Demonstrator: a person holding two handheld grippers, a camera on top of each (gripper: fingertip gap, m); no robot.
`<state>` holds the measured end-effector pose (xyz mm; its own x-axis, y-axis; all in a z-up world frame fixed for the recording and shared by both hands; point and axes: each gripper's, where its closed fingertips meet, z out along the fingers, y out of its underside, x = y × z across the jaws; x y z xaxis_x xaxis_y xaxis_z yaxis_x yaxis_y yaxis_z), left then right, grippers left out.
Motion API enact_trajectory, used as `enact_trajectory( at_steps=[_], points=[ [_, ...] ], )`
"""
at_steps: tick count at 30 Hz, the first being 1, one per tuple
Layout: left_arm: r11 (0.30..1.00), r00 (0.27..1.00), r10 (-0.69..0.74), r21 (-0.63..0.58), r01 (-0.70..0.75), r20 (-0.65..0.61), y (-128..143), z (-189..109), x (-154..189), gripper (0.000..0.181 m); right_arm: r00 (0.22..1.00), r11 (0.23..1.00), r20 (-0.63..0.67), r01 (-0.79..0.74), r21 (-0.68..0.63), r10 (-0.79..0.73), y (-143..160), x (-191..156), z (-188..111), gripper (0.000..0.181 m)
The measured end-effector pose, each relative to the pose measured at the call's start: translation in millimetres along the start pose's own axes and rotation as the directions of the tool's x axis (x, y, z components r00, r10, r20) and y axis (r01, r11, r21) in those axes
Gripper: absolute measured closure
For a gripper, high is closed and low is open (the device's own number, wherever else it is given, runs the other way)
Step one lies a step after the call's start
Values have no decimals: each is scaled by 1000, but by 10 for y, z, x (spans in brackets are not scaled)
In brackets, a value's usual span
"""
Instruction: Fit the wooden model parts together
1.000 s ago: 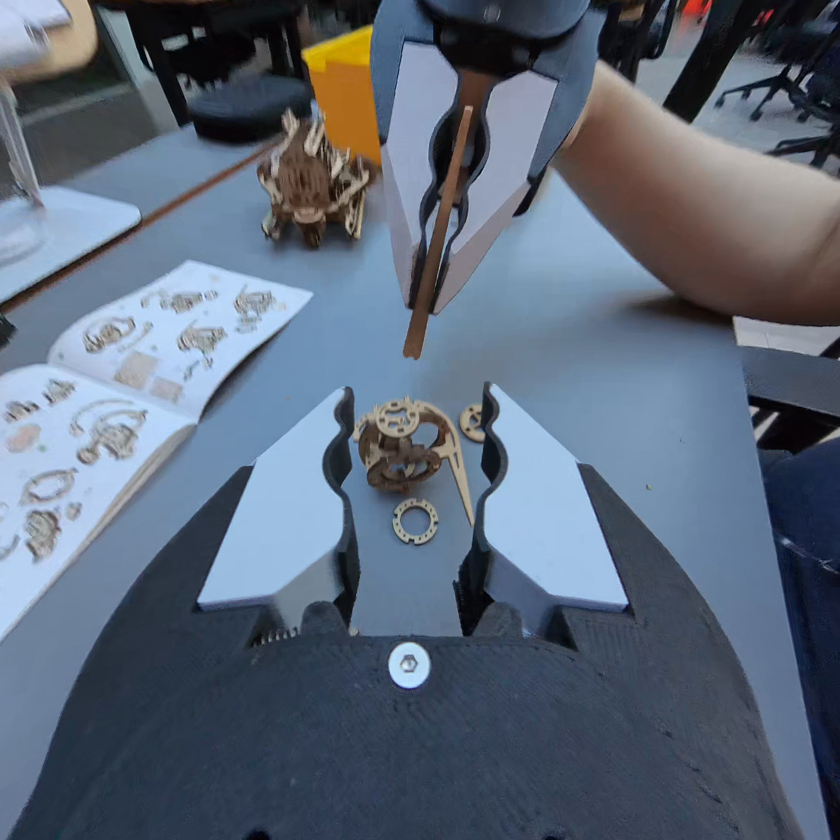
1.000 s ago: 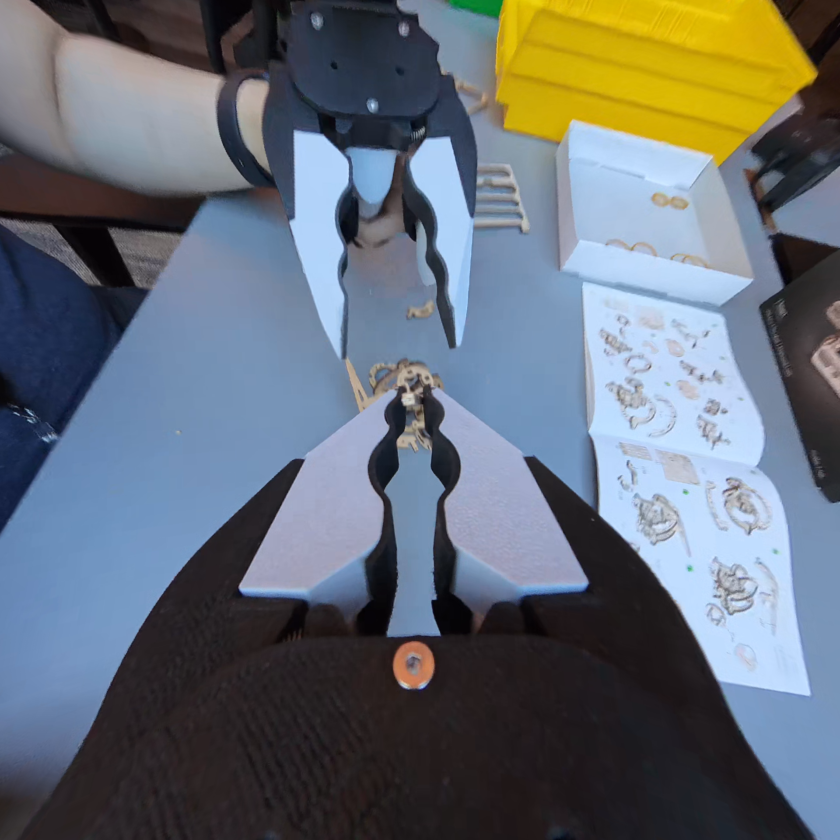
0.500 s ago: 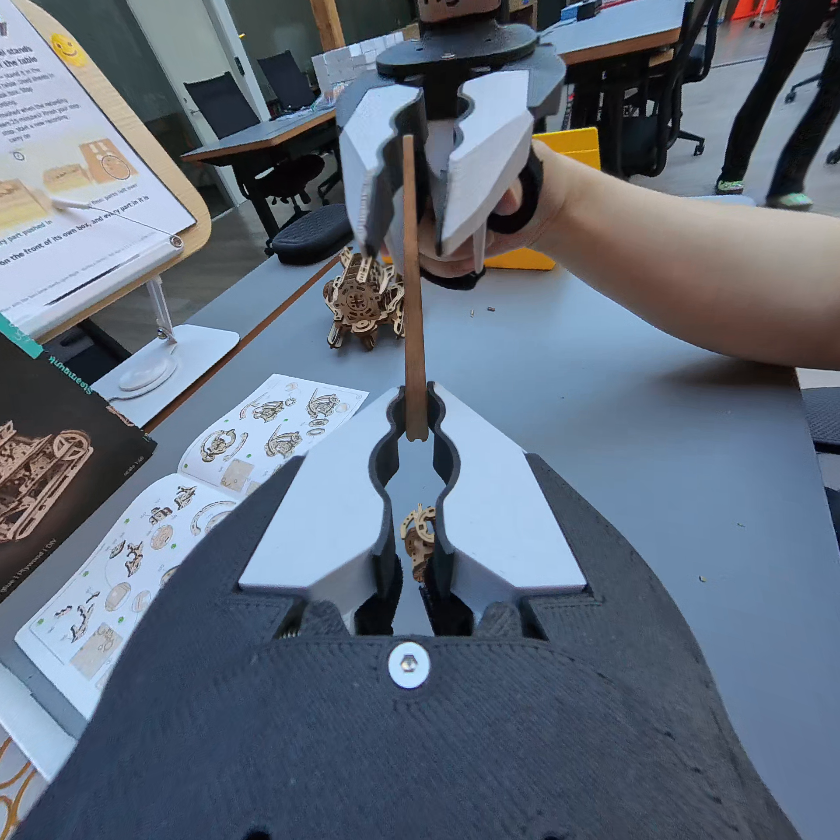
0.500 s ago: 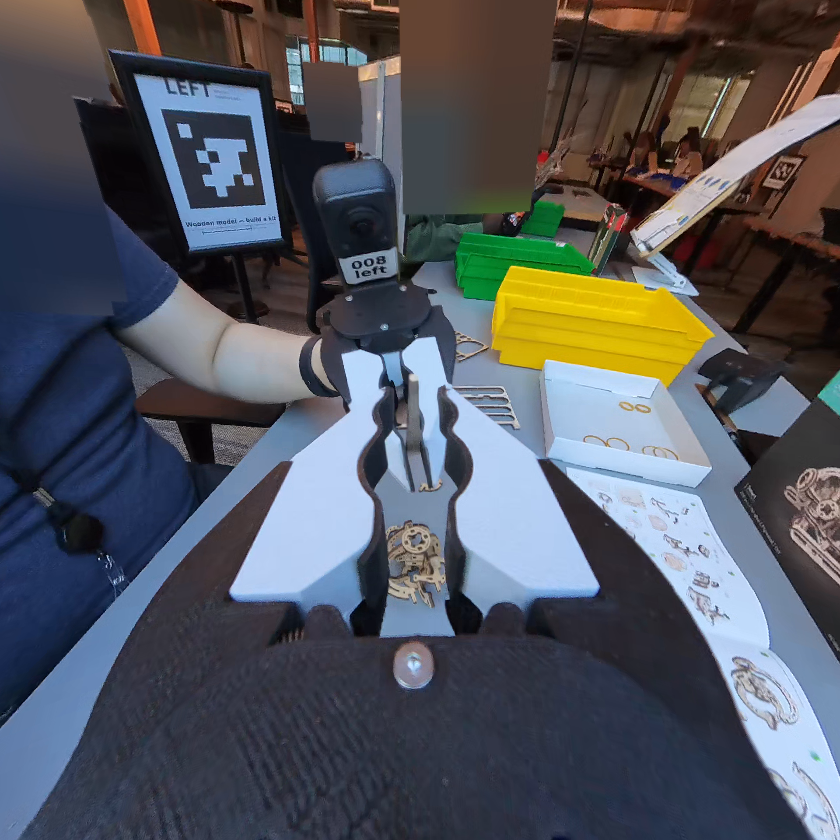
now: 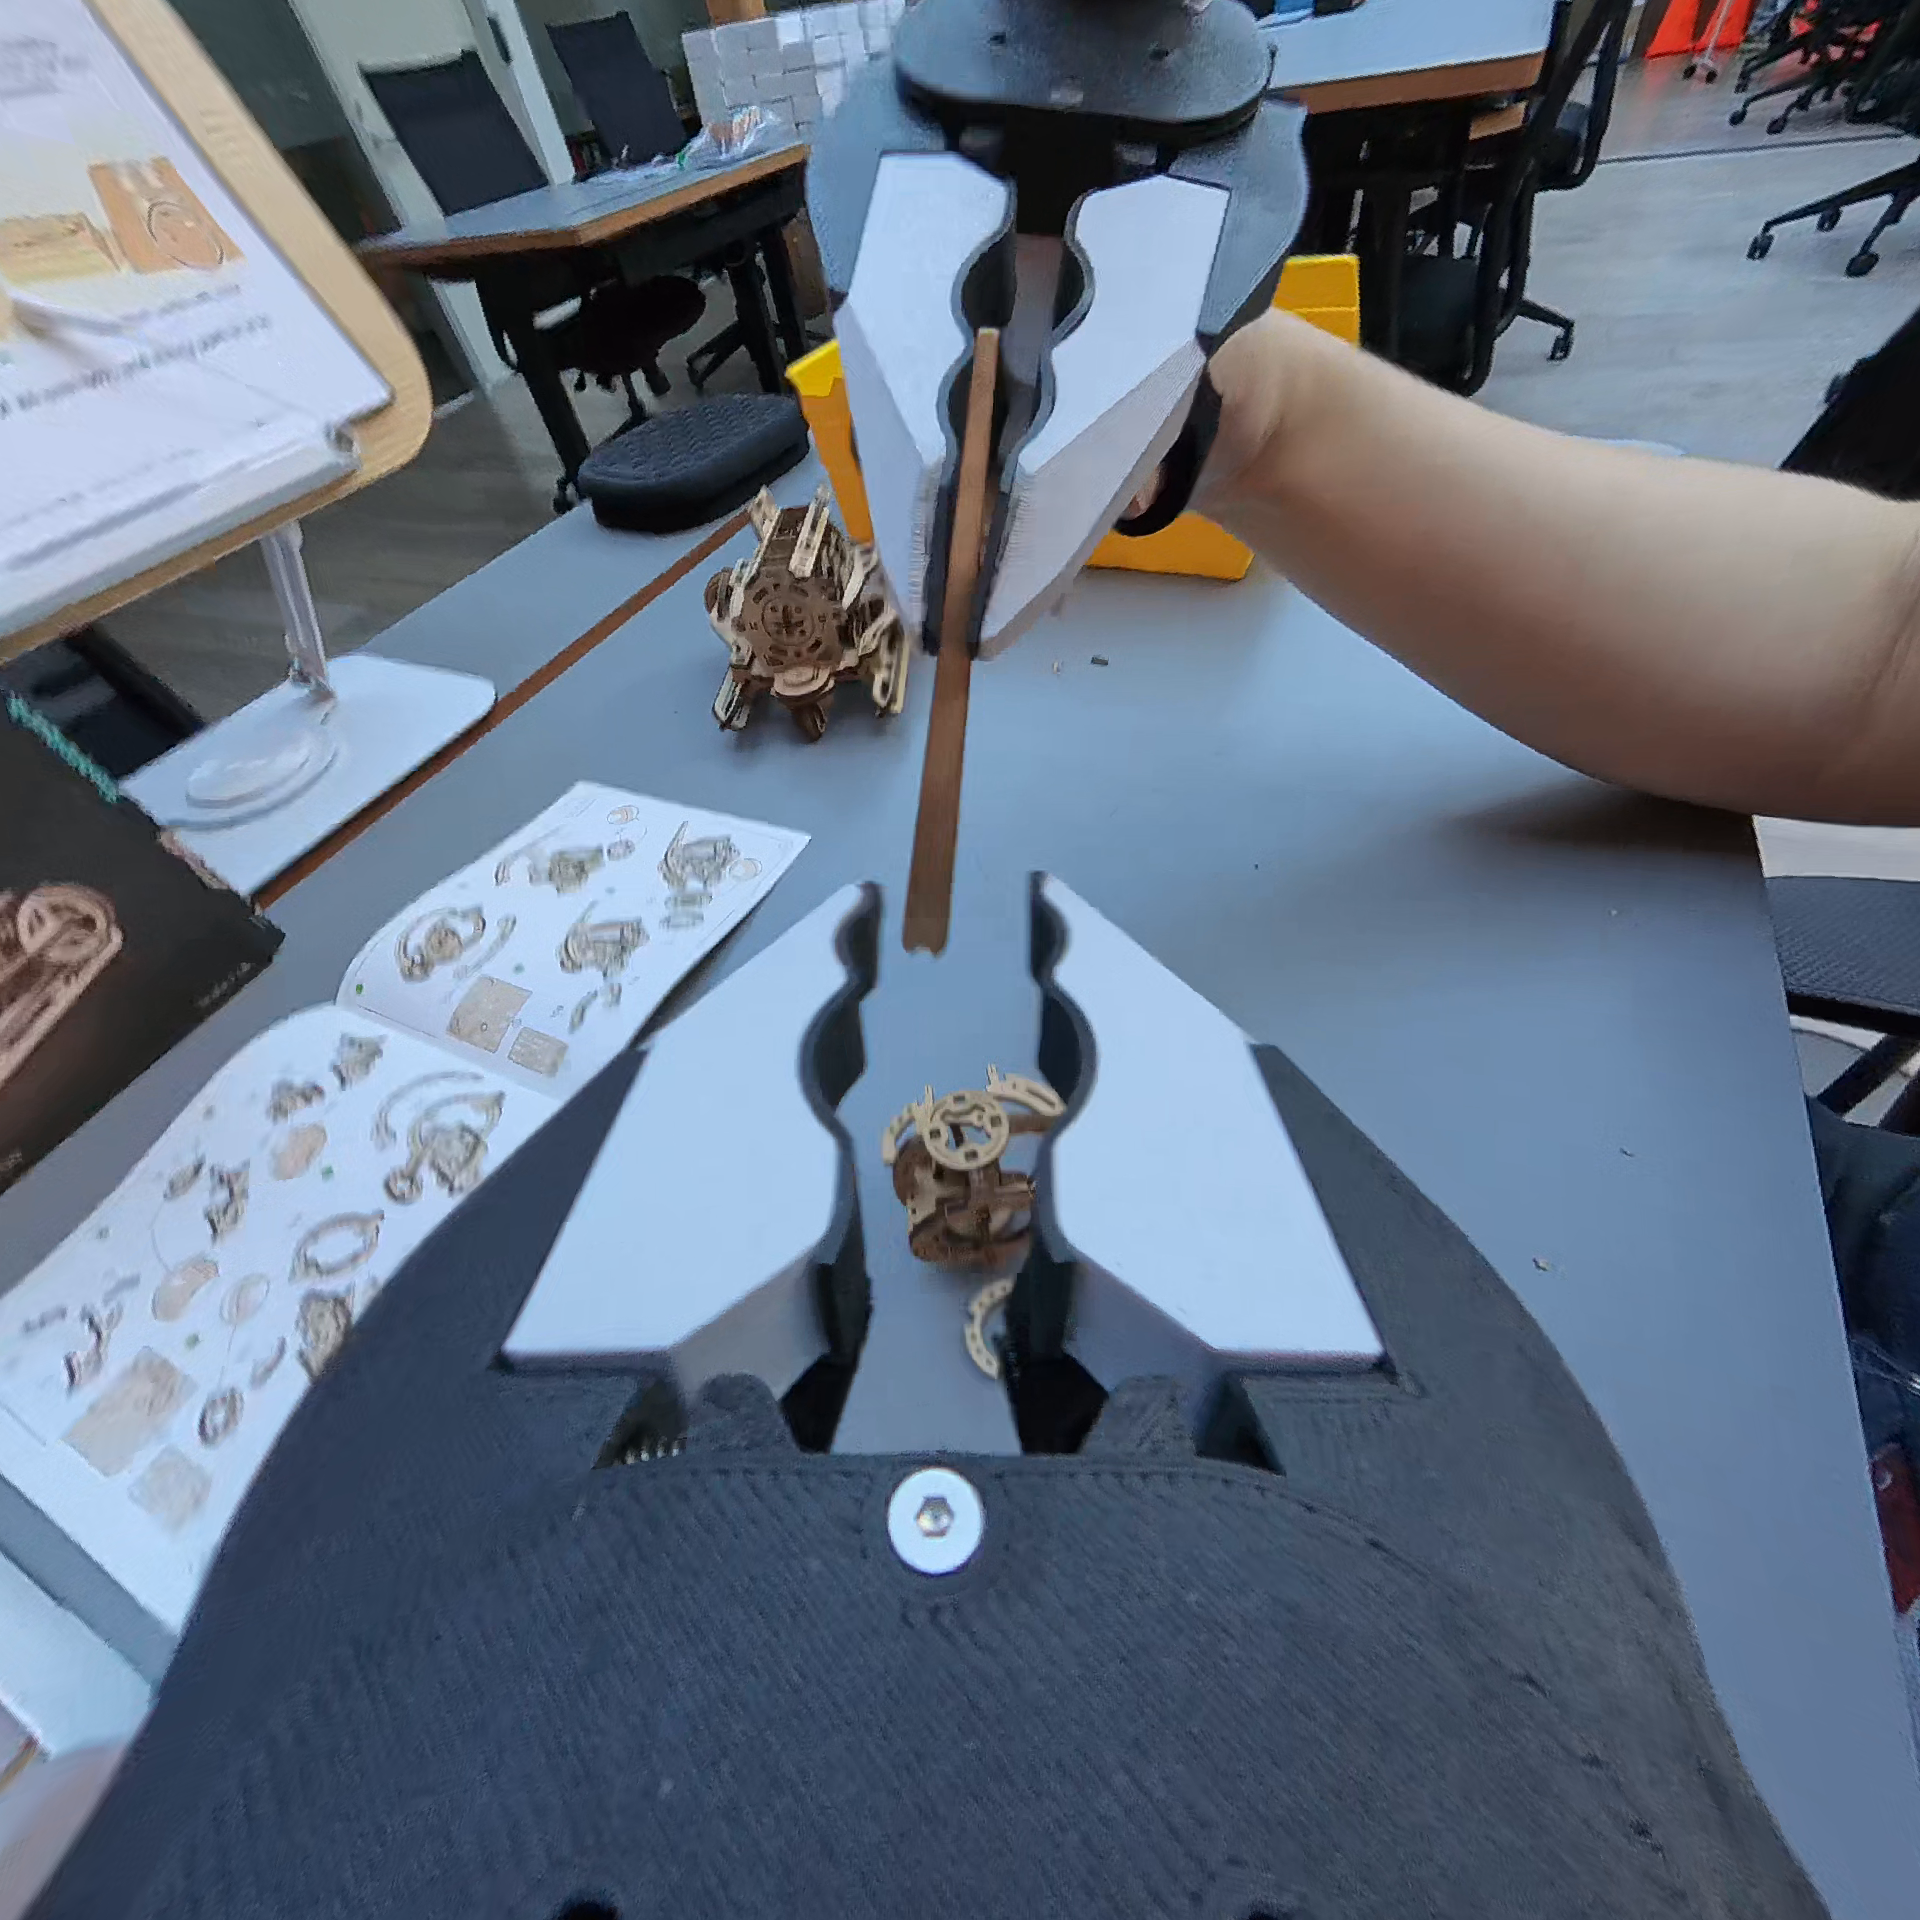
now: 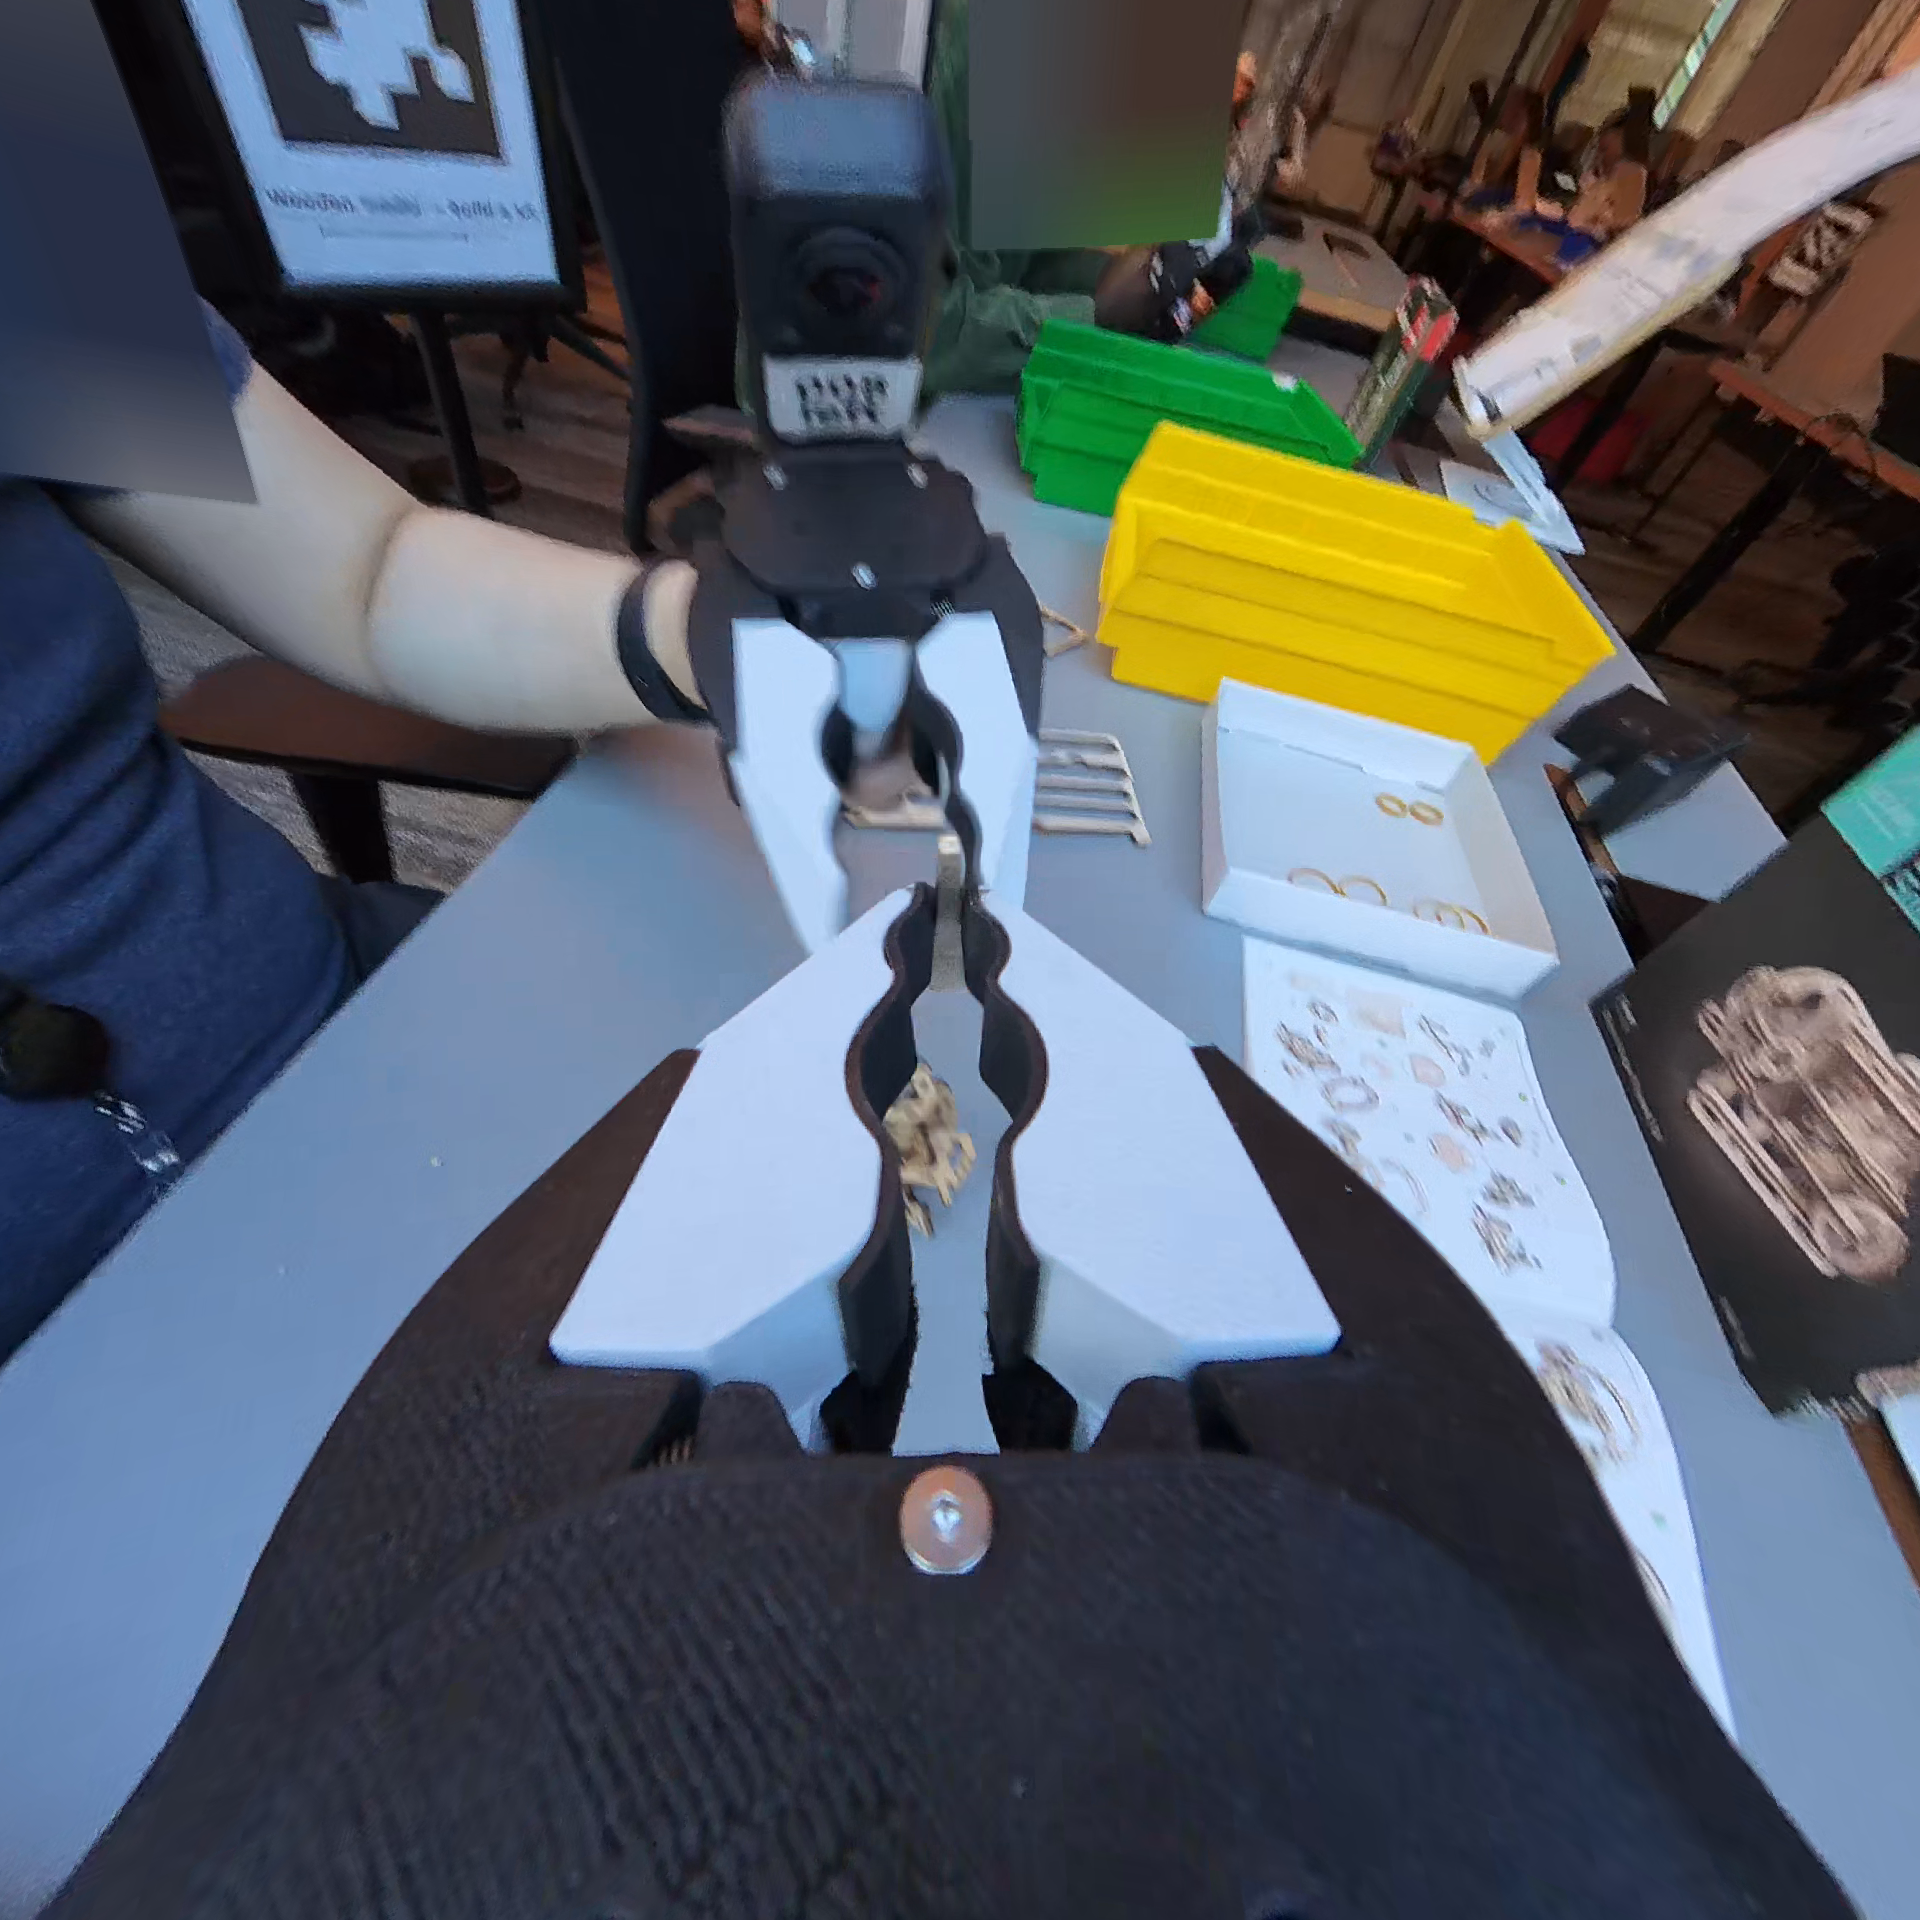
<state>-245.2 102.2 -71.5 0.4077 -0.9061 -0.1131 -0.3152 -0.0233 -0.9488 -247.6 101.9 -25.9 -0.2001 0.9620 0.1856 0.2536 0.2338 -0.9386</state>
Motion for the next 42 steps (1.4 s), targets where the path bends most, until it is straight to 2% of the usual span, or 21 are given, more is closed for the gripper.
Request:
enact_trajectory(
  at_steps=[1, 3, 5, 7, 12, 14, 18, 26, 30, 38, 42],
  points=[
    [999, 999, -37, -35, 37, 6, 86, -35, 1, 135, 1000, 999, -28, -1, -42, 0, 106, 51, -15, 178],
    [990, 995, -90, -104, 94, 38, 307, -68, 34, 113, 999, 994, -4, -42, -98, 42, 312, 40, -16, 178],
    [978, 993, -86, -184, 100, 82, 552, -21, 82, 100, 994, 989, 44, -99, -111, 104, 456, -12, 19, 178],
    [964, 992, -44, -254, 74, 122, 744, 56, 90, 99, 990, 984, 60, -117, -134, 126, 599, -21, 64, 178],
    [931, 994, -21, -361, 59, 107, 1023, 203, 81, 110, 977, 978, 105, -176, -111, 188, 726, -64, 199, 178],
    [927, 995, -24, -370, 60, 100, 1053, 207, 42, 113, 978, 973, 88, -176, -152, 191, 825, -58, 249, 178],
    [929, 997, -35, -364, 60, 75, 1056, 194, 7, 121, 979, 970, 68, -181, -164, 194, 841, -45, 324, 178],
    [941, 997, -69, -331, 75, 29, 1055, 224, -5, 122, 996, 935, 5, -77, -345, 84, 975, -50, 436, 179],
    [942, 998, -63, -328, 70, 29, 1076, 224, -10, 124, 997, 920, 12, -65, -387, 75, 992, -41, 458, 178],
    [947, 995, -89, -308, 95, 32, 1071, 238, -42, 124, 1000, 937, 27, 11, -349, -2, 956, -28, 474, 178],
    [947, 996, -87, -309, 89, 20, 1067, 248, -40, 124, 1000, 961, 25, 5, -276, 2, 928, -7, 429, 178]
  ],
)
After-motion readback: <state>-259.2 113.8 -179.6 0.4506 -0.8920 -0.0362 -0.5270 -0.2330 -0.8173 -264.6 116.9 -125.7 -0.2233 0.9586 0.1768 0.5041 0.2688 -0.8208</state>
